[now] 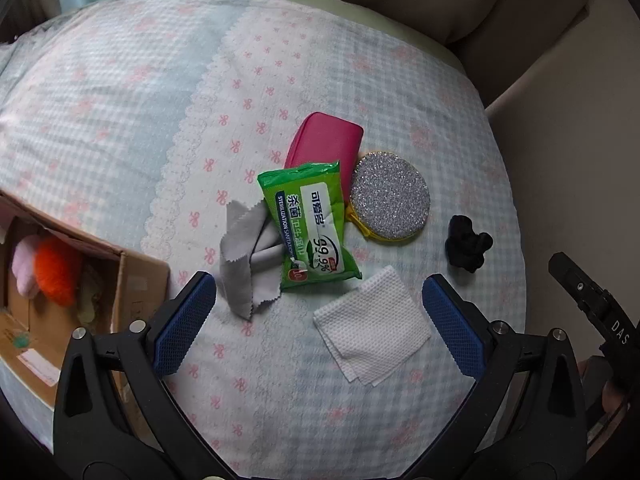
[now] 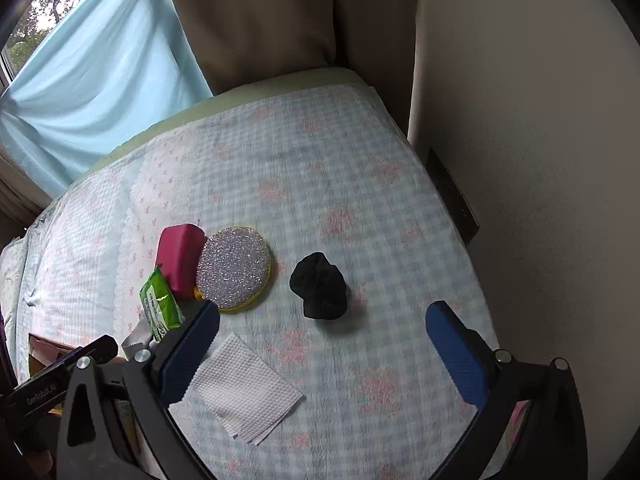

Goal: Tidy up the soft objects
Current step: 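Grasp the green wet-wipe pack with the left tool while the right tool grasps the black scrunchie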

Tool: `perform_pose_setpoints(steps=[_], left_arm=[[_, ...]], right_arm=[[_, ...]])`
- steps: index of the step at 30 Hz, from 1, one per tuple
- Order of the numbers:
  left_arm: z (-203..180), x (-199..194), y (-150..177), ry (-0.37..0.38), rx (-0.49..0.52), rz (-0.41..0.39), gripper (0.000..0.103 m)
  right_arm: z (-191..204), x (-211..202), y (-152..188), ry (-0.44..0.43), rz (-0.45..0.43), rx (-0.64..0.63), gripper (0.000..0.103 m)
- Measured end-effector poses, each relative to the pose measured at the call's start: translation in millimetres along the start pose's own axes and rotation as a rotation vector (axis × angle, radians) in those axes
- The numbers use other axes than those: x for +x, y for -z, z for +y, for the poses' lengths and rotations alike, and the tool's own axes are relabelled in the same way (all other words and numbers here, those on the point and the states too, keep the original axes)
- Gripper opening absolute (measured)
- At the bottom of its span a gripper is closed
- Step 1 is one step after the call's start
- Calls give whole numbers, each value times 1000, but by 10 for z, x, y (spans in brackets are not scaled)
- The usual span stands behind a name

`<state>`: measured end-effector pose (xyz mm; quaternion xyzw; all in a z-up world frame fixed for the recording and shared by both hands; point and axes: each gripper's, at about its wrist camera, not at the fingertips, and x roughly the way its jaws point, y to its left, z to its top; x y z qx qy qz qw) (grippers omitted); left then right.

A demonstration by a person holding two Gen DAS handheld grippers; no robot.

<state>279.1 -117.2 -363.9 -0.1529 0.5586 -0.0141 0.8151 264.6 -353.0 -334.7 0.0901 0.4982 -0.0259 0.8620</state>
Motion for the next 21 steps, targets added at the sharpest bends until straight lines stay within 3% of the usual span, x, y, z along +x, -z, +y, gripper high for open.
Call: perform_pose_setpoints(steps=[7, 12, 14, 19, 21], left_arm=[[85, 651, -153, 3, -51, 13, 91], [118, 918, -213, 1, -63, 20, 84], [122, 1001, -226, -14, -63, 32, 79], [140, 1082, -241, 5, -79, 39, 66], [128, 1090, -253, 11, -78, 40, 54]], right_arm=[[-14, 672, 4, -28, 49, -24, 97], [-20, 1006, -4, -30, 78, -32, 88], [-19, 1108, -4, -29, 91, -41, 75], [-16, 1231, 11, -23, 100, -55, 63], [-8, 1275, 11, -28, 105, -56, 55]])
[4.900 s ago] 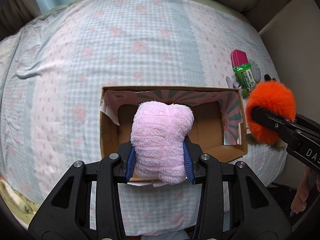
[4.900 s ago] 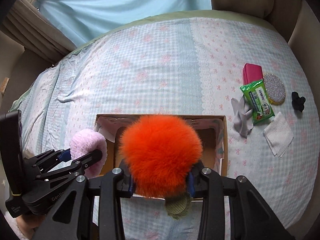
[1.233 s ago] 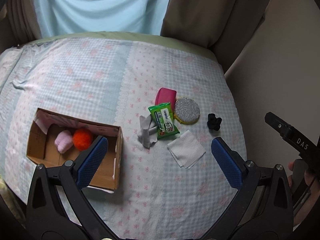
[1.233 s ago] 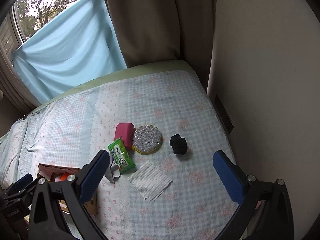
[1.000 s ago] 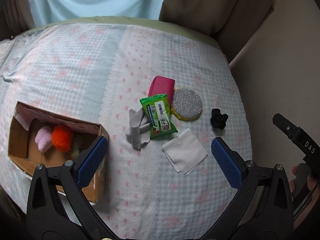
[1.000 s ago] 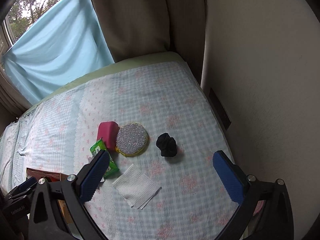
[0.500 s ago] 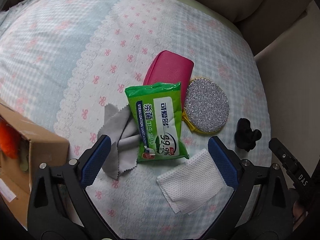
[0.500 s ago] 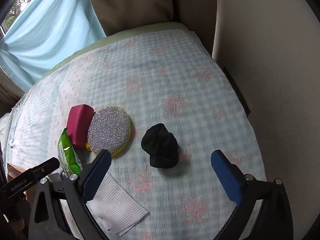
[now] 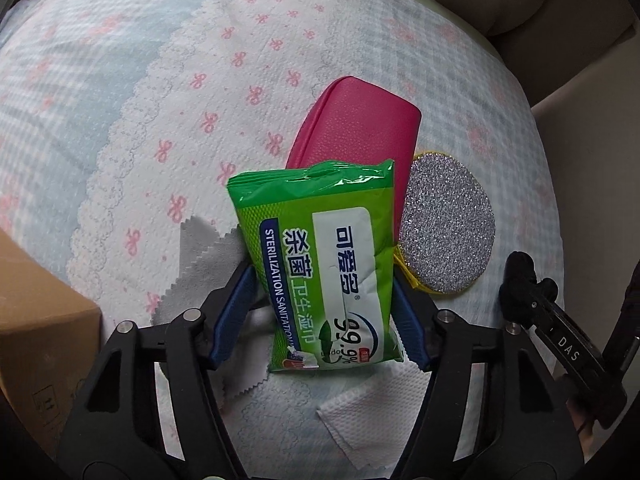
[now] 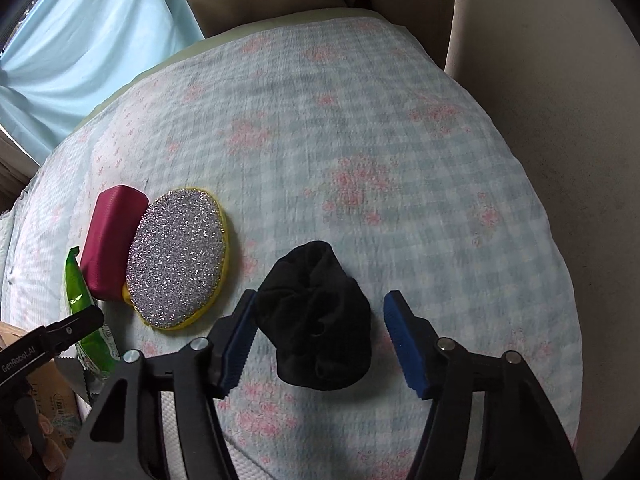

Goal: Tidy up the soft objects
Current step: 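Grasp the green wet-wipe pack with the left tool while the right tool grasps the black scrunchie, then carry the wipe pack and scrunchie into the box and open both tools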

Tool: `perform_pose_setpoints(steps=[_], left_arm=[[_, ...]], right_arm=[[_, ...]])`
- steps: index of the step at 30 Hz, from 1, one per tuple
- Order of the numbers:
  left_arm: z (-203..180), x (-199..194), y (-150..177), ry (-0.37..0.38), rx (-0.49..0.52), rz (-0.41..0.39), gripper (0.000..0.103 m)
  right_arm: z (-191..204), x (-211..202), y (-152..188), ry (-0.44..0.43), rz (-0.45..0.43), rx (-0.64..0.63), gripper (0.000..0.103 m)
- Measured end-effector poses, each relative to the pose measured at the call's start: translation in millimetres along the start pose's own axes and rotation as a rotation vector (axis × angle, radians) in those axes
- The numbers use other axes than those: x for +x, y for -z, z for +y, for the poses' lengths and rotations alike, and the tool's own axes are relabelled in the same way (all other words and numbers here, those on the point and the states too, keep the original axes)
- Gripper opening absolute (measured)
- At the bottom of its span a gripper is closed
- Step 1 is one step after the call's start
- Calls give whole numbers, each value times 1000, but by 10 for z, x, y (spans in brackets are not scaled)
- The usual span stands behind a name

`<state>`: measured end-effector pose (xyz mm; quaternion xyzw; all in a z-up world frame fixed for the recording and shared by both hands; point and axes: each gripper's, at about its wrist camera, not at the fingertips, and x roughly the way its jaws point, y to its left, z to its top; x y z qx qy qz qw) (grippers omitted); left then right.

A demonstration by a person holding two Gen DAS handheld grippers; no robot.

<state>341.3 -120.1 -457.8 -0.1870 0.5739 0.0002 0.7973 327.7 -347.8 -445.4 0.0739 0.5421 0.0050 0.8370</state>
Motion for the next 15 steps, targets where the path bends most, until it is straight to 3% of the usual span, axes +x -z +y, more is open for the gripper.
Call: perform_pose_setpoints(steps=[2, 7, 15], left_arm=[[-21, -3, -13, -9, 3, 0, 48], [-13, -64, -35, -4, -5, -5, 40], [5, -264, -50, 14, 6, -37, 37]], right_arm=[[21, 31, -2, 2, 10, -8, 41], [60, 49, -2, 17, 18, -18, 25], [94, -39, -78, 24, -3, -4, 19]])
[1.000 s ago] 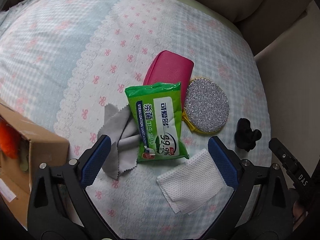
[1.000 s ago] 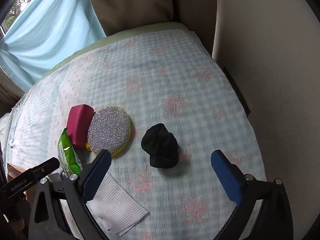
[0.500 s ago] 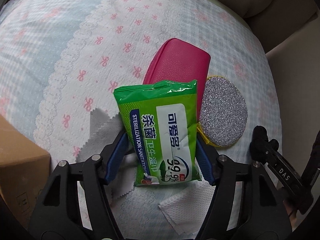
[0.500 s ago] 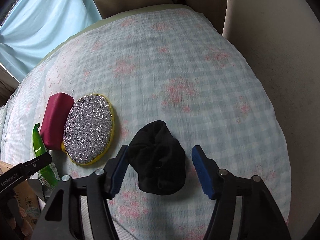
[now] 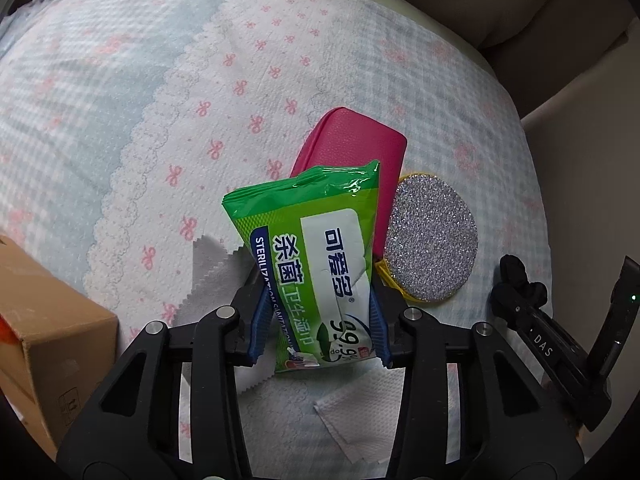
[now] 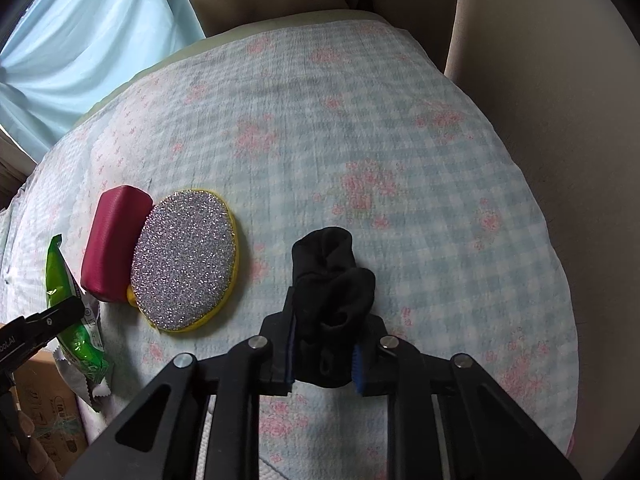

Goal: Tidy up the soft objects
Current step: 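Carry the wipe pack and scrunchie into the box and open both tools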

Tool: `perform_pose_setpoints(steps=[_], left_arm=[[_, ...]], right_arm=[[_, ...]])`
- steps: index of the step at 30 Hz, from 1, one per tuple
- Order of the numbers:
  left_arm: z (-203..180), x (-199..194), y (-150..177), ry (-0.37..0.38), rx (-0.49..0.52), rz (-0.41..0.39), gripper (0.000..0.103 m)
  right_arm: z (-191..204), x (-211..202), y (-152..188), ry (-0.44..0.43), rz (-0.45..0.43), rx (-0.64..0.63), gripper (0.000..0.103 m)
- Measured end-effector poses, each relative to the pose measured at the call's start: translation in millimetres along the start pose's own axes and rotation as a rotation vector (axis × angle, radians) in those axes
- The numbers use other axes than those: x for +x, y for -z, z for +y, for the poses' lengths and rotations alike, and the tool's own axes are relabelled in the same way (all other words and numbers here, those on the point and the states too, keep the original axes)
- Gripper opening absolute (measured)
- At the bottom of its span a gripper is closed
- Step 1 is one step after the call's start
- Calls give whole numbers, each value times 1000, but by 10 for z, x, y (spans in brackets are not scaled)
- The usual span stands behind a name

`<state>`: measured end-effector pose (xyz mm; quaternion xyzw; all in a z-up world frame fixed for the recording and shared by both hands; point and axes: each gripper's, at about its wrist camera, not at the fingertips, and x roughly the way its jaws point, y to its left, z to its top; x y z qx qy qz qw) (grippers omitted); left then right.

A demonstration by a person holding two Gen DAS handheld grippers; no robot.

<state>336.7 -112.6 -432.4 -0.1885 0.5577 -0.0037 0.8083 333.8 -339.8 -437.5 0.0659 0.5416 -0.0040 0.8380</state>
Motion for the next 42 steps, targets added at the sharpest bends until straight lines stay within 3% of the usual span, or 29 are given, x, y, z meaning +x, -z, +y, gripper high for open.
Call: perform_pose_setpoints(steps=[11, 25, 34, 42], left_arm=[[-59, -540, -74, 37, 8, -56, 37], [18, -1985, 13, 75, 30, -172, 37], [563, -2856, 236, 33, -5, -238, 37], [1366, -3300, 355, -46, -36, -240, 37]], right_arm=[[102, -587, -65, -7, -67, 3, 19], [711, -2029, 26, -55, -162, -69, 19], [1450, -2757, 236, -137, -208, -167, 19], [2336, -2835, 595, -217, -155, -267, 19]])
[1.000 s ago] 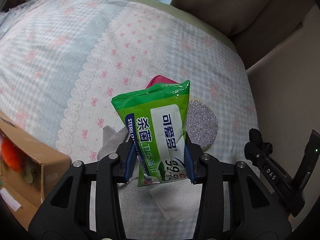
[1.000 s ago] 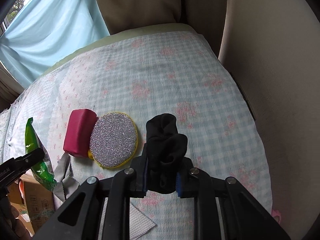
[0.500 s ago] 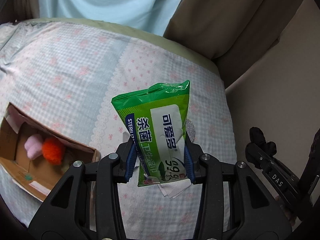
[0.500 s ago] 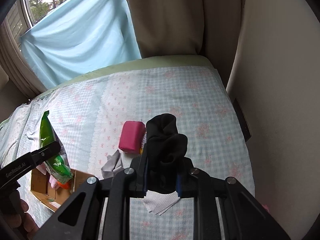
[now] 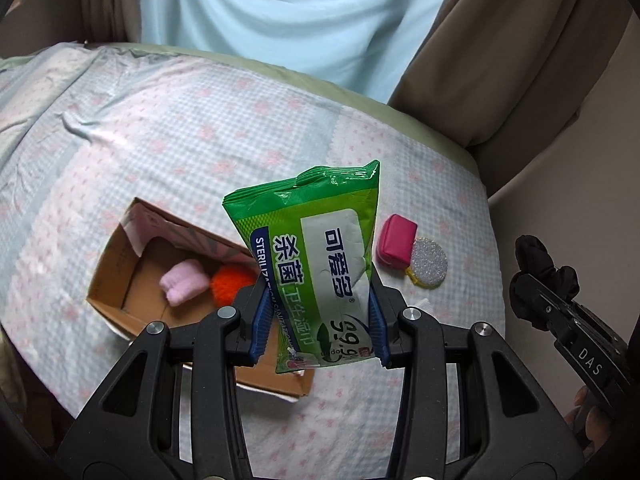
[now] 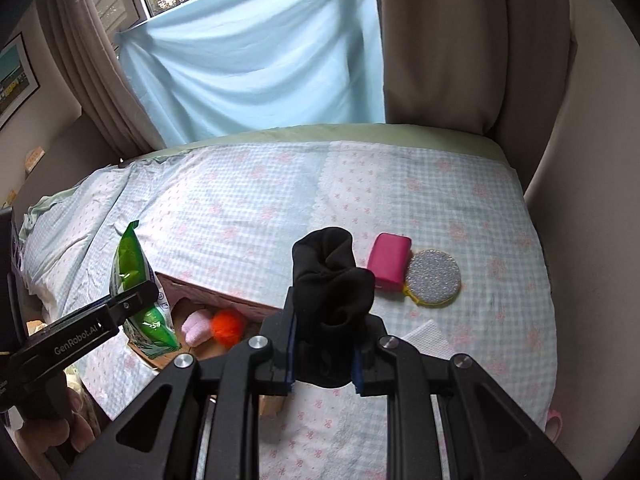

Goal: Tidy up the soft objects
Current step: 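Carry the wipe pack and scrunchie into the box and open both tools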

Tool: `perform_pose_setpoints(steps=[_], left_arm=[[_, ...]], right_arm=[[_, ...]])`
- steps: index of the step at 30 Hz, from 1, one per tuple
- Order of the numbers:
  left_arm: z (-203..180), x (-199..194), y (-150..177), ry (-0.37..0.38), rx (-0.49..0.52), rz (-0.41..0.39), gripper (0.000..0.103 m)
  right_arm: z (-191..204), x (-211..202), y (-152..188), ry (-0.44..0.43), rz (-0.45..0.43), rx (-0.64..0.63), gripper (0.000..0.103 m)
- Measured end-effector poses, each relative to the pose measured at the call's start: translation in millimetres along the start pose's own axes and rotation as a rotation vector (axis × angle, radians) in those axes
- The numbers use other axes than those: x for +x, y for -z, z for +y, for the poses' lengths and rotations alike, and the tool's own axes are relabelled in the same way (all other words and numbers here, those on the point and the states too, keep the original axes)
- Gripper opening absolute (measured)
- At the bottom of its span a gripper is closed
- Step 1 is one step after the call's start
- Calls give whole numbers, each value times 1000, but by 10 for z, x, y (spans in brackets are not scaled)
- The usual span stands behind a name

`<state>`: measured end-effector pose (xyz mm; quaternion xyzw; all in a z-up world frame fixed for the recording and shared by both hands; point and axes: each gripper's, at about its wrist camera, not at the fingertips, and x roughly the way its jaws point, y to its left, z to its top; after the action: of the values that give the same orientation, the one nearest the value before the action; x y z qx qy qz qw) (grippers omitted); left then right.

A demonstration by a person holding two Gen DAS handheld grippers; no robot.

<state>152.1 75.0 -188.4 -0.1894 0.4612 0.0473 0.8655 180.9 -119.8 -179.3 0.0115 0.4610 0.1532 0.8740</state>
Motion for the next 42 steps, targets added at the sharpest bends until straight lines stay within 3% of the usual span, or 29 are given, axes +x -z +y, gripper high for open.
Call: perform_pose_setpoints(steps=[8, 18, 26, 36, 42], left_arm=[[894, -52, -147, -15, 84, 64, 37], [1627, 545, -337, 17, 215, 208, 37], [1853, 1225, -267, 39, 315, 346, 37], [1758, 1856, 143, 56, 477, 542, 37], [1633, 1935, 249, 71, 572, 554, 37]], right_arm=[[921, 339, 206, -24, 101, -17, 19], [1515, 1152, 390, 2, 235, 155, 19], [1583, 1780, 610, 29, 361, 255, 19], [1367, 2248, 854, 46, 495, 377, 19], [1236, 2357, 882, 51, 529, 417, 19]])
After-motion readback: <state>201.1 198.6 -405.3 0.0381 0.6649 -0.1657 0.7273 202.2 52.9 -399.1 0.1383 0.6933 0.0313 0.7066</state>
